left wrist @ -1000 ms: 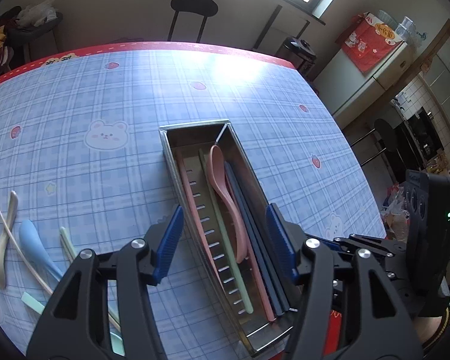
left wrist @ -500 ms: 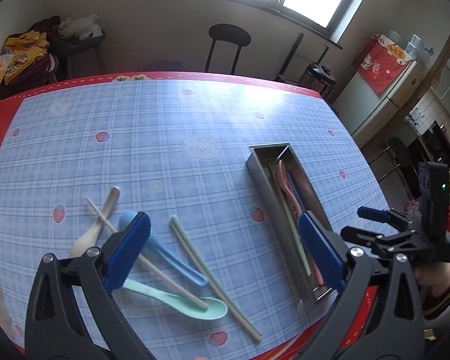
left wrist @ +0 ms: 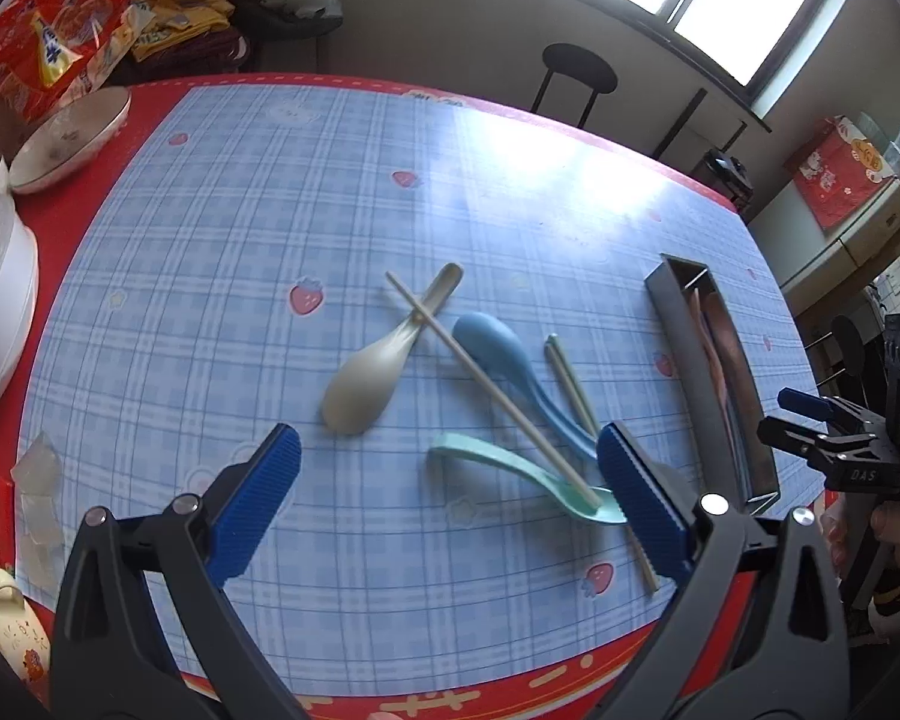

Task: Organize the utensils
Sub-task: 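Withdraw both grippers from the holder back to the remaining utensils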

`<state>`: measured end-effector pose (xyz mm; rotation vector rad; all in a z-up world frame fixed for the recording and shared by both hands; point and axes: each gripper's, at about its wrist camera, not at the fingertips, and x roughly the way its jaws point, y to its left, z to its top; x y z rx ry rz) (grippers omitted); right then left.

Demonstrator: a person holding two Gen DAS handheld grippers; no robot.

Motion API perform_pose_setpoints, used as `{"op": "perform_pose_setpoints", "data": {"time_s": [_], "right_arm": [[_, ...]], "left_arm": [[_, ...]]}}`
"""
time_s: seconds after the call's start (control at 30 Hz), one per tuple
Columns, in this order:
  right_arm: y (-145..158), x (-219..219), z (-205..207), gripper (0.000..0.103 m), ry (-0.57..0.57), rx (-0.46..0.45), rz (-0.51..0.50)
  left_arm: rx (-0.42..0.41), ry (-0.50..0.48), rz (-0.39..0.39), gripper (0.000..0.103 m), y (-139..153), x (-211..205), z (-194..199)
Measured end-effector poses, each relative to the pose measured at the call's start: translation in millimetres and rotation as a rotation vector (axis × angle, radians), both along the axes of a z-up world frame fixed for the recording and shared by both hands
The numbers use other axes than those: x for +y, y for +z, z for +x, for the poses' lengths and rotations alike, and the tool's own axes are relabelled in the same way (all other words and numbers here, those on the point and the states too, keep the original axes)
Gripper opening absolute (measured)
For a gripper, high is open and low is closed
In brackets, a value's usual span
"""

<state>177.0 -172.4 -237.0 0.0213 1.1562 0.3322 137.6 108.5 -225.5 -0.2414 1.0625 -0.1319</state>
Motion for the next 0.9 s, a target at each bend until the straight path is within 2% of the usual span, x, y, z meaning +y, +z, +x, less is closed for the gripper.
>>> {"op": "perform_pose_setpoints", "data": {"time_s": [0.13,0.2,0.4,0.5,0.73,0.9], "right_arm": [[-14.1,29.0,1.6,0.096,0.046,0.018,-0.036],[-22.2,43.9,2.9,0.083,0.082,0.02,-0.079],[-51.4,77.1,5.6,0.061,0.166,0.048,-0.176],[-60.6,85.0,5.1,0.054,0.186,0.065,-0.194],[-73.0,87.2,4.9,0.05,0.181,0.102,-0.192],[-77.2,93.8,4.3,0.047,0.208,0.089,-0.22]], "left_arm": [[0.031,0.029,0.015,0.098,-13.7,17.5,-2.6],[0.031,0.035,0.04,0.098,-17.3,23.2,-2.1],[0.007,0.044,0.051,0.097,-21.8,41.6,-0.6],[0.012,0.052,0.054,0.097,-26.5,50.5,-0.3],[0.023,0.052,0.041,0.097,-35.8,56.7,-4.8],[0.027,0.048,0.03,0.097,-39.8,53.1,-2.4]]}}
